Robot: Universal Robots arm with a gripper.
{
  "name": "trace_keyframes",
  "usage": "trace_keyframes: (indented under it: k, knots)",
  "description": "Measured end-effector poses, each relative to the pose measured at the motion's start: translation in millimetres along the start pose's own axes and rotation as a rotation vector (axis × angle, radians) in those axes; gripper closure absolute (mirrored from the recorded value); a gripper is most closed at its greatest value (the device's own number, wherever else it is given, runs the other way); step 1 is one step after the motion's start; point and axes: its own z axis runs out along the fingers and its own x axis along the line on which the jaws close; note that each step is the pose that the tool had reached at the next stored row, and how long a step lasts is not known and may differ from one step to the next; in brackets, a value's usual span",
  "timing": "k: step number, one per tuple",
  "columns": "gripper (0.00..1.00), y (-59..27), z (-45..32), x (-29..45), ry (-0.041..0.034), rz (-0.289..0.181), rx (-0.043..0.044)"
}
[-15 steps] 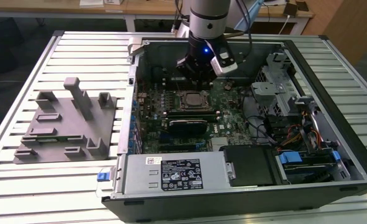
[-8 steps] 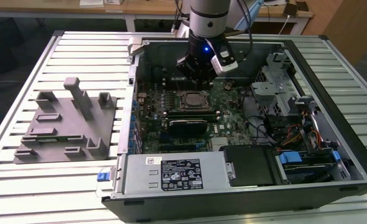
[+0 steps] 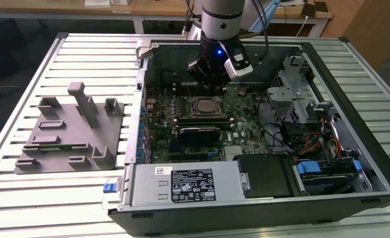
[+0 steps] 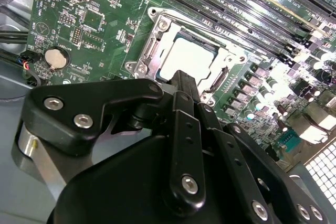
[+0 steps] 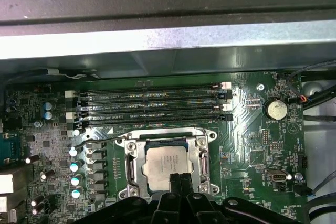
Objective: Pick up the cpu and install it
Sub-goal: 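Install the first cpu locking lever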
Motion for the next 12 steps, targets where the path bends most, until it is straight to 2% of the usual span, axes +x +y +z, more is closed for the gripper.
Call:
trace_keyframes:
  k: [6,12]
  knots:
    - [0.89,-0.1,-0.1,0.8,0.0001,0.000,0.0002]
    - [0.89,-0.9,-0.2,11.9,0.0000,0.000,0.0001]
